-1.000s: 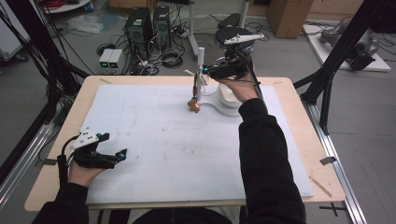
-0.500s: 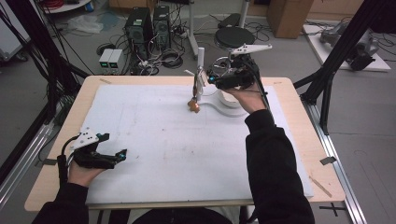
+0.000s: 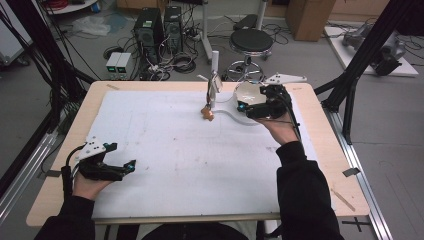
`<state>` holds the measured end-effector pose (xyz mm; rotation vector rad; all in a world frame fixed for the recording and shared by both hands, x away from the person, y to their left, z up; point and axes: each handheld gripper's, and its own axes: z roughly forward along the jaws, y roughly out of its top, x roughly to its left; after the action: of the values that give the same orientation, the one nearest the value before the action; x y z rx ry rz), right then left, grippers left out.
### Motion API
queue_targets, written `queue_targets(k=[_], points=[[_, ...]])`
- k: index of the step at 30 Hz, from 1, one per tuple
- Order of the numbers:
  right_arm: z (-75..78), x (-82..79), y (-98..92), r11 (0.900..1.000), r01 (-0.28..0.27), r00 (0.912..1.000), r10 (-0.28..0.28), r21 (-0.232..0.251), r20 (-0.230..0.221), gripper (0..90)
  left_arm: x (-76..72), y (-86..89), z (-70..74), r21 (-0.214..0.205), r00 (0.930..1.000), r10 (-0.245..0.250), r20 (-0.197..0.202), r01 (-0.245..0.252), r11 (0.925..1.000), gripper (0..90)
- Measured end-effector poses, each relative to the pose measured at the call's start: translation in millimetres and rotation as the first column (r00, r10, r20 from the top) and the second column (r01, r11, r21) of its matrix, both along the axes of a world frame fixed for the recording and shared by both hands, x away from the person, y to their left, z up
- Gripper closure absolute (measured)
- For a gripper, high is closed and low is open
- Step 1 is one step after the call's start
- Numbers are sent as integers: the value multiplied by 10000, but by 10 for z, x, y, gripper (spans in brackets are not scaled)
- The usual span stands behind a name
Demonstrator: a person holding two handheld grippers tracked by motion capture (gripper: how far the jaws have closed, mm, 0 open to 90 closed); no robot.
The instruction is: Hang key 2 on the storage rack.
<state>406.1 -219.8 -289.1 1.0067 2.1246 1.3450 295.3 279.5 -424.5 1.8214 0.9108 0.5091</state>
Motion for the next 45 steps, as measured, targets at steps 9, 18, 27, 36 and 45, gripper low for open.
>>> queue_targets(k=[9, 18, 27, 36, 45], points=[[-190, -190, -184, 9999, 52, 10000, -52, 131, -14, 6, 4, -1, -1, -33, 10000, 14, 6, -14, 10000, 17], [-433, -375, -331, 9997, 128, 9998, -125, 190, -137, 6, -4, -1, 3, -33, 10000, 22, -12, -22, 10000, 17], [-601, -541, -463, 9985, 427, 9989, -420, 340, -209, 6, -8, -2, 2, 11, 10000, 16, -96, -16, 10000, 17], [-773, -664, -541, 9982, 527, 9984, -521, 284, -212, 6, -26, 10, 7, 39, 9999, 85, -94, -85, 10000, 17], [-957, -800, -616, 9978, 660, 9975, -657, 101, -276, 6, -33, 18, 0, 101, 9997, 82, -222, -79, 9999, 17]])
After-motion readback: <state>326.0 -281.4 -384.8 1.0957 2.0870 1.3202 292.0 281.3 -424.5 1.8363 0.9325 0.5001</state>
